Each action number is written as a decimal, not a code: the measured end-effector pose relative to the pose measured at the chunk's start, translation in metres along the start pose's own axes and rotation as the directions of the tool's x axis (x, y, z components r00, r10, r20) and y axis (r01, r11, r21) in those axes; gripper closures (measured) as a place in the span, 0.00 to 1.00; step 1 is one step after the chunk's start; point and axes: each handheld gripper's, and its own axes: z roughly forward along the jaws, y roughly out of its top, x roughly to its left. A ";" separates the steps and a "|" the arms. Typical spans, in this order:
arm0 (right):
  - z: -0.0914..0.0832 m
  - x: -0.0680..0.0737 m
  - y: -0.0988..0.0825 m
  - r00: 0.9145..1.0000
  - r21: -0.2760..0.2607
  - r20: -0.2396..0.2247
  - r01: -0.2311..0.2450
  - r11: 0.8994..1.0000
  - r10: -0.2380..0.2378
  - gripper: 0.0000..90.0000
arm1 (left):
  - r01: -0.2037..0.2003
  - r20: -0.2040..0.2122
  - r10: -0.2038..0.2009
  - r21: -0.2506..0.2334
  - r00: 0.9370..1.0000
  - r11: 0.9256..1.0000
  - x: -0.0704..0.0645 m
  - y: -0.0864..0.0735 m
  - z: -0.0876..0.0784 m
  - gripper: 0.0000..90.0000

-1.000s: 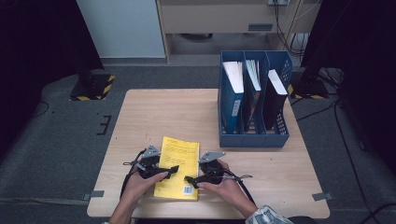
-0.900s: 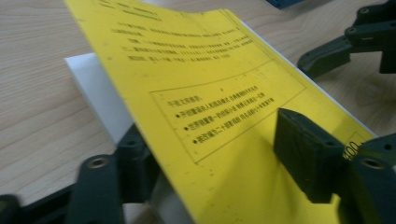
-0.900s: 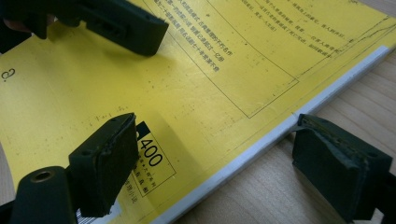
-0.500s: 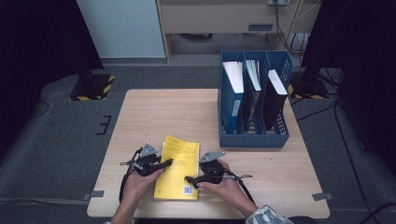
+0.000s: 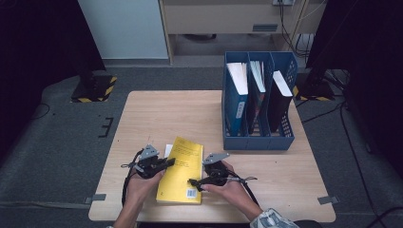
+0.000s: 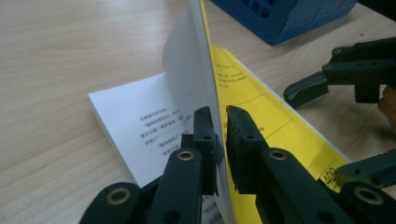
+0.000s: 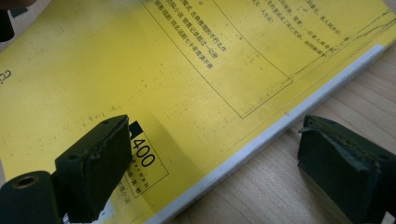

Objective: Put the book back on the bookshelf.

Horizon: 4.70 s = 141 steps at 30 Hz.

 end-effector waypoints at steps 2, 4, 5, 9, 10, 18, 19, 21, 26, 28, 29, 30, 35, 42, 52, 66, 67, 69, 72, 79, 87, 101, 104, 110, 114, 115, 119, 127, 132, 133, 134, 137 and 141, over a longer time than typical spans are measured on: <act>0.000 0.000 0.000 1.000 0.001 -0.006 -0.011 1.000 0.011 0.10 | -0.012 0.001 0.012 -0.017 1.000 1.000 -0.003 0.002 -0.001 0.94; -0.001 -0.001 0.000 1.000 0.002 -0.011 -0.011 1.000 0.011 0.10 | -0.021 0.003 0.021 -0.024 1.000 1.000 -0.003 0.003 -0.002 0.94; 0.000 -0.002 0.000 1.000 0.000 -0.013 -0.009 1.000 0.009 0.10 | -0.018 0.006 0.018 -0.026 1.000 1.000 -0.003 0.003 -0.002 0.94; 0.001 -0.003 0.002 1.000 -0.003 -0.022 -0.018 1.000 0.017 0.09 | -0.003 0.021 0.004 -0.043 1.000 0.999 -0.003 0.005 -0.004 0.95; 0.001 -0.003 0.002 0.999 -0.003 -0.025 -0.024 1.000 0.024 0.09 | -0.009 0.020 0.010 -0.045 1.000 0.999 -0.004 0.006 -0.005 0.95; 0.003 -0.001 0.003 1.000 -0.001 -0.002 -0.003 1.000 0.003 0.10 | 0.034 0.023 -0.035 0.065 0.999 0.997 0.011 -0.003 0.001 0.82; 0.004 -0.001 0.003 1.000 0.000 -0.002 -0.001 1.000 0.001 0.10 | 0.039 0.021 -0.040 0.067 0.999 0.997 0.013 -0.005 0.001 0.79; 0.005 -0.001 0.004 1.000 -0.001 0.005 0.000 1.000 0.000 0.10 | 0.036 0.022 -0.038 0.097 0.999 0.995 0.014 -0.006 0.002 0.69; 0.006 -0.003 0.005 1.000 -0.003 0.014 0.000 1.000 0.000 0.11 | 0.014 0.065 -0.024 0.144 0.998 0.989 0.013 -0.013 0.003 0.61; 0.007 -0.003 0.007 1.000 0.001 0.018 0.001 1.000 -0.001 0.11 | 0.008 0.077 -0.020 0.150 0.997 0.989 0.013 -0.015 0.003 0.57; 0.007 -0.003 0.007 1.000 0.001 0.018 0.001 1.000 -0.001 0.11 | 0.018 0.088 -0.031 0.146 0.996 0.989 0.014 -0.015 0.002 0.57; 0.008 -0.004 0.008 1.000 0.001 0.017 -0.001 1.000 0.001 0.11 | 0.016 0.103 -0.031 0.144 0.994 0.989 0.015 -0.016 0.003 0.54; 0.009 -0.006 0.010 1.000 0.011 0.015 0.000 1.000 0.000 0.11 | 0.031 0.122 -0.049 0.147 0.991 0.989 0.016 -0.016 0.007 0.47; 0.013 -0.015 0.016 1.000 -0.002 0.023 -0.016 1.000 0.016 0.12 | 0.035 0.116 -0.051 0.138 0.992 0.990 0.015 -0.015 0.017 0.34; 0.017 -0.022 0.020 0.999 -0.014 0.046 -0.027 1.000 0.027 0.12 | -0.007 0.081 -0.002 0.101 0.997 0.995 0.015 -0.014 0.025 0.35; 0.018 -0.029 0.023 0.998 -0.014 0.056 -0.026 1.000 0.027 0.12 | 0.052 0.037 -0.053 0.039 0.998 0.998 0.016 -0.005 0.024 0.75; 0.018 -0.029 0.023 0.998 -0.014 0.057 -0.027 1.000 0.028 0.12 | 0.045 0.031 -0.046 0.038 0.998 0.998 0.015 -0.003 0.023 0.80; 0.018 -0.029 0.022 0.998 -0.016 0.058 -0.025 1.000 0.026 0.12 | 0.038 0.024 -0.038 0.023 0.999 0.999 0.012 -0.002 0.022 0.86; 0.016 -0.028 0.022 0.998 -0.011 0.047 -0.043 0.999 0.043 0.12 | 0.052 0.029 -0.052 -0.001 0.998 0.999 0.009 -0.001 0.020 0.91; 0.012 -0.031 0.021 0.997 -0.005 0.020 -0.077 0.997 0.077 0.11 | 0.075 0.039 -0.073 -0.062 0.997 0.995 0.004 0.003 0.014 0.95; 0.012 -0.030 0.021 0.994 -0.011 -0.008 -0.111 0.994 0.111 0.10 | 0.100 0.062 -0.094 -0.112 0.994 0.989 0.004 0.005 0.007 0.95; 0.017 -0.019 0.022 0.986 0.011 -0.122 -0.110 0.994 0.111 0.11 | 0.146 0.071 -0.138 -0.131 0.988 0.981 0.016 0.005 -0.002 0.94; 0.017 -0.019 0.022 0.988 0.010 -0.116 -0.097 0.995 0.098 0.12 | 0.130 0.054 -0.125 -0.092 0.991 0.987 0.021 0.002 0.001 0.91; 0.018 -0.019 0.023 0.989 0.006 -0.108 -0.104 0.995 0.104 0.14 | 0.087 0.020 -0.088 0.061 0.996 0.994 0.030 -0.009 0.013 0.66; 0.018 -0.021 0.024 0.987 0.005 -0.108 -0.123 0.992 0.123 0.15 | 0.087 0.047 -0.091 0.076 0.995 0.993 0.032 -0.012 0.015 0.57; 0.018 -0.021 0.024 0.987 0.005 -0.108 -0.123 0.992 0.123 0.15 | 0.081 0.053 -0.085 0.080 0.995 0.994 0.032 -0.013 0.015 0.57; 0.019 -0.022 0.027 0.988 0.014 -0.092 -0.121 0.993 0.122 0.16 | 0.077 0.064 -0.084 0.097 0.994 0.992 0.031 -0.014 0.017 0.55; 0.026 -0.029 0.036 0.984 0.016 -0.082 -0.157 0.987 0.158 0.22 | 0.079 0.072 -0.086 0.097 0.994 0.992 0.029 -0.014 0.021 0.55; 0.028 -0.027 0.038 0.990 0.027 -0.067 -0.123 0.992 0.125 0.26 | 0.099 0.082 -0.106 0.089 0.991 0.991 0.031 -0.014 0.021 0.54; 0.028 -0.028 0.038 0.990 0.030 -0.067 -0.125 0.992 0.127 0.27 | 0.104 0.081 -0.111 0.085 0.991 0.991 0.031 -0.014 0.021 0.54; 0.028 -0.028 0.038 0.990 0.030 -0.067 -0.126 0.992 0.128 0.27 | 0.103 0.080 -0.109 0.084 0.991 0.991 0.031 -0.014 0.021 0.52; 0.028 -0.027 0.037 0.990 0.023 -0.056 -0.125 0.992 0.126 0.28 | 0.091 0.063 -0.097 0.087 0.993 0.992 0.030 -0.014 0.020 0.45; 0.027 -0.027 0.037 0.991 0.020 -0.057 -0.121 0.992 0.122 0.29 | 0.078 0.054 -0.083 0.095 0.995 0.992 0.031 -0.014 0.017 0.43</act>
